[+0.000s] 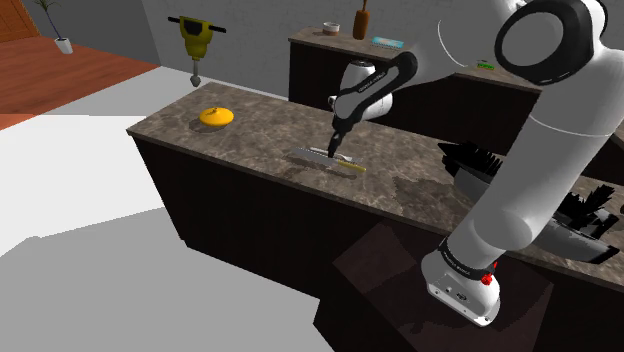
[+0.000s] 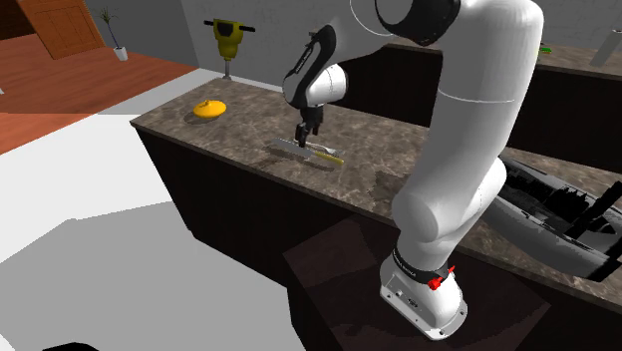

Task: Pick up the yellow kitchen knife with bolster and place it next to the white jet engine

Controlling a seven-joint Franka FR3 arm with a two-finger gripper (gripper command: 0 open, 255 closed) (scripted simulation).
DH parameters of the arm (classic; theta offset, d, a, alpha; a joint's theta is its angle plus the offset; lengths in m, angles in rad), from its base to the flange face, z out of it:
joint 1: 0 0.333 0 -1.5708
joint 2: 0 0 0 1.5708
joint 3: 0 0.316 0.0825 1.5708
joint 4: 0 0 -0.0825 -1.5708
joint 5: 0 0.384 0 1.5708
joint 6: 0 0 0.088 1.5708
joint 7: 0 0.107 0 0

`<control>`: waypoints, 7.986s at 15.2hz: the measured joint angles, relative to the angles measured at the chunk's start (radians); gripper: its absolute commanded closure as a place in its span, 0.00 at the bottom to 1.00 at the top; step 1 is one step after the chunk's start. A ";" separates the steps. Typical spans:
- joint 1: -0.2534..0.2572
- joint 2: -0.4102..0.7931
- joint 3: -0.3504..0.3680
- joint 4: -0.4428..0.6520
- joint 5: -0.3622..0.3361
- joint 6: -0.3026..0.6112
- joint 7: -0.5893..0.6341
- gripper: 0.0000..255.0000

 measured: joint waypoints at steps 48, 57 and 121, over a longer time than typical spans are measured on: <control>0.001 -0.002 0.004 0.117 -0.013 -0.114 -0.030 1.00; 0.004 -0.075 0.001 0.155 -0.030 -0.224 -0.014 1.00; -0.303 -0.219 -0.444 0.465 -0.027 -0.715 -0.743 1.00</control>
